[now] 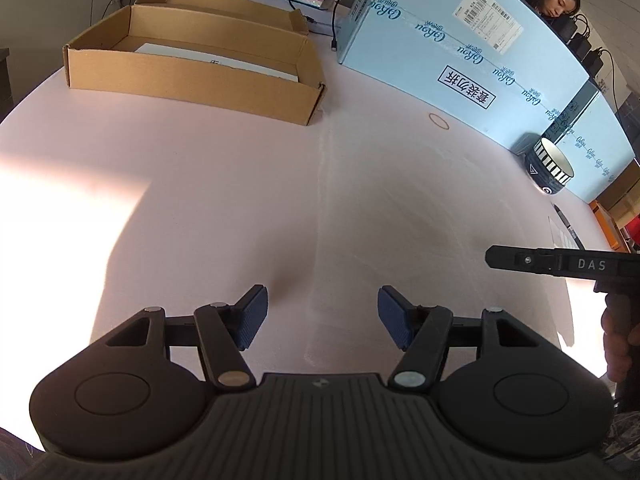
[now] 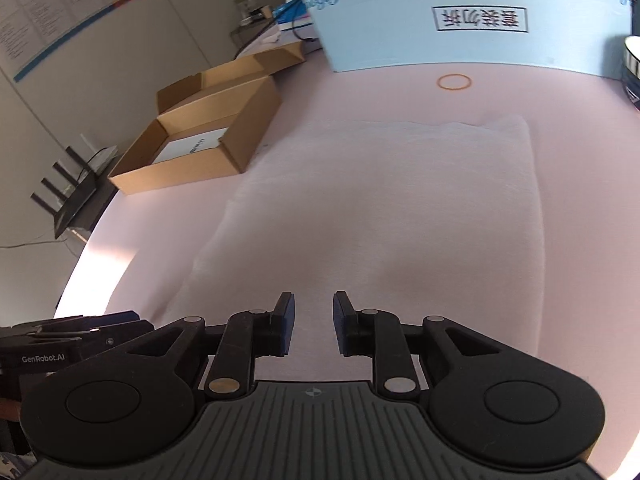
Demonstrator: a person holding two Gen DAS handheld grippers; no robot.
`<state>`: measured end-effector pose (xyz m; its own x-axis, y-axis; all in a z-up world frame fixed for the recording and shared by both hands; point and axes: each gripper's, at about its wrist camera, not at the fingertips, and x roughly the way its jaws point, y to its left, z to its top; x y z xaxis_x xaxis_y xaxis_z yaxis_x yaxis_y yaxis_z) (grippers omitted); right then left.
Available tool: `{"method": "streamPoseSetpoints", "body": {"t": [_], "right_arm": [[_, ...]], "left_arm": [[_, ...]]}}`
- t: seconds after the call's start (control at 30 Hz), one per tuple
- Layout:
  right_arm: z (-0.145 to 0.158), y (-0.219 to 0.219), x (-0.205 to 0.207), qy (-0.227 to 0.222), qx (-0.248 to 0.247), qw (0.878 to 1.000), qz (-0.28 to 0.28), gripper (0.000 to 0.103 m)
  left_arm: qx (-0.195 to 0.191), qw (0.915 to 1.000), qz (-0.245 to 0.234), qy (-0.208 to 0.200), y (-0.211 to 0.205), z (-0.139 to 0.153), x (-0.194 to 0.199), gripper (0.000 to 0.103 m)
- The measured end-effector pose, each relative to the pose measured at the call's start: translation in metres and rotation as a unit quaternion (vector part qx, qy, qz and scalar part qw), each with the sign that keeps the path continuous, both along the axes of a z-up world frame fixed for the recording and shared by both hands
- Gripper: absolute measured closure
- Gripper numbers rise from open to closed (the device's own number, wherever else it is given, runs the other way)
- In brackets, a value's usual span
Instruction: Fold shopping bag
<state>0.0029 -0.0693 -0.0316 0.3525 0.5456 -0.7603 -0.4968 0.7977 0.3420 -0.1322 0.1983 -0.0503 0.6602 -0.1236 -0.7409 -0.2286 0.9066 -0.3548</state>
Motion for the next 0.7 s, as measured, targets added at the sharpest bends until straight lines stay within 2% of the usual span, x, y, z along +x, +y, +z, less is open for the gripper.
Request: {"method": "streamPoseSetpoints", "body": {"t": [0.07, 0.2, 0.27, 0.43, 0.6, 0.7], "right_arm": [[-0.001, -0.009, 0.000, 0.003, -0.003, 1.000, -0.012, 0.084], [-0.007, -0.021, -0.001, 0.008, -0.017, 0.999, -0.026, 0.084], [-0.008, -0.022, -0.001, 0.007, -0.019, 0.999, -0.028, 0.084], [-0.009, -0.023, 0.000, 0.009, -0.018, 0.999, -0.027, 0.084], [-0.009, -0.025, 0.001, 0.010, -0.015, 0.999, -0.035, 0.081], [-0.008, -0.027, 0.001, 0.010, -0.012, 0.999, -0.039, 0.080]], "left_arm": [[0.000, 1.0000, -0.002, 0.001, -0.002, -0.003, 0.005, 0.047], [0.008, 0.9999, -0.014, -0.001, -0.006, -0.005, 0.012, 0.064], [0.009, 0.9999, -0.014, -0.001, -0.007, -0.006, 0.015, 0.069], [0.008, 1.0000, -0.003, -0.005, -0.008, -0.006, 0.020, 0.076], [0.009, 0.9999, -0.007, -0.007, -0.012, -0.005, 0.021, 0.090], [0.014, 0.9999, -0.001, -0.010, -0.011, -0.002, 0.021, 0.091]]}}
